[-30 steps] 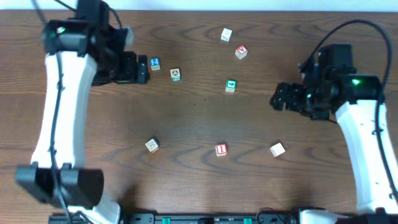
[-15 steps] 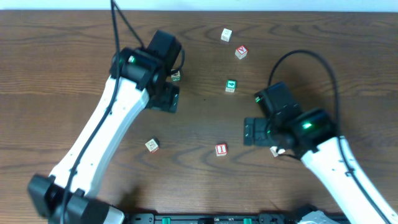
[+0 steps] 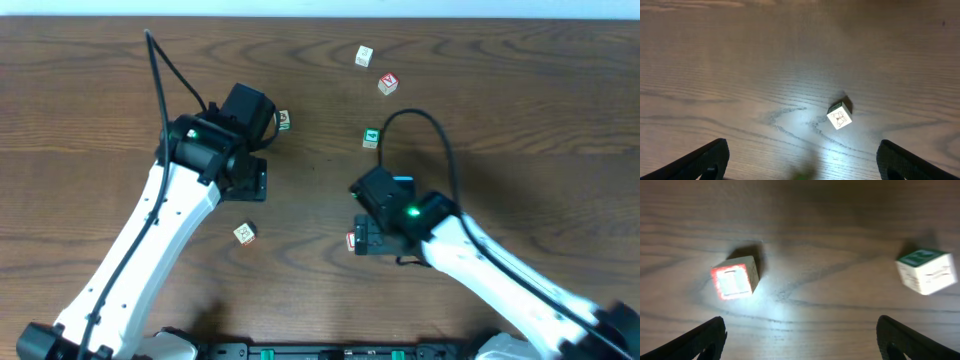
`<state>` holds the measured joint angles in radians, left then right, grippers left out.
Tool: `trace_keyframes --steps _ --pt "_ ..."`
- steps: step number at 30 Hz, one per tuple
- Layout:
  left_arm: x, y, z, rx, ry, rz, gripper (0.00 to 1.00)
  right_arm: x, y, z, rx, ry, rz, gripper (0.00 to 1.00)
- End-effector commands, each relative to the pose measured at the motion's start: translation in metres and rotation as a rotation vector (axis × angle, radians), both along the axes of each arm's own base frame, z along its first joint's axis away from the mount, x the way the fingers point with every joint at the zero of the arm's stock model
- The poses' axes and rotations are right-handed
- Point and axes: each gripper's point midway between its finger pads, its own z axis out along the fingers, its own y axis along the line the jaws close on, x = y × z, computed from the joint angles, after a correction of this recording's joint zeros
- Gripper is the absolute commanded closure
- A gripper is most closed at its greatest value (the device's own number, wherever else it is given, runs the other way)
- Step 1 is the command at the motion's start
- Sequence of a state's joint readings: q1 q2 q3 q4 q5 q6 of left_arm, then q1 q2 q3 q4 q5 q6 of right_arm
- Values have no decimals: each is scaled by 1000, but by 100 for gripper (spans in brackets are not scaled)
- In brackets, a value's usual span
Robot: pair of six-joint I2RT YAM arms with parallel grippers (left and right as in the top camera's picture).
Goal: Spell out Ai2
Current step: 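Lower the right gripper and grasp the red 'I' block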
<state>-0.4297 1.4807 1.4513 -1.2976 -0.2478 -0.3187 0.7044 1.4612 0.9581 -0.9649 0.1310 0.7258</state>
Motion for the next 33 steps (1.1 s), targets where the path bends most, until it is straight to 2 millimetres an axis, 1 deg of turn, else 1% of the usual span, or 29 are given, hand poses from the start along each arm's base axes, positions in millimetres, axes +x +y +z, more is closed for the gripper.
trace_keyframes --steps 1,4,8,15,18,19,24,27,31,33 --pt "0 6 6 11 -28 28 5 -6 6 -20 -29 46 -17 6" --pt "0 5 6 10 -29 29 4 -2 16 -27 -16 40 22 6" --pt "0 5 6 7 -27 37 5 2 45 -29 95 40 117 7" --pt "1 5 6 5 -31 35 5 -1 44 -45 64 85 147 8" --pt "1 5 6 4 -31 36 5 -1 42 -53 37 92 156 12" --pt "1 5 6 4 -31 36 5 0 43 -56 33 91 160 14" --pt "-1 6 5 8 -23 35 5 9 51 -61 54 64 179 35" --pt "-2 6 5 11 -18 35 5 10 53 -61 63 57 181 43" --pt "-2 6 5 10 -18 35 4 14 57 -60 73 39 203 62" --pt "-3 6 5 10 -17 35 5 14 57 -60 74 39 203 64"
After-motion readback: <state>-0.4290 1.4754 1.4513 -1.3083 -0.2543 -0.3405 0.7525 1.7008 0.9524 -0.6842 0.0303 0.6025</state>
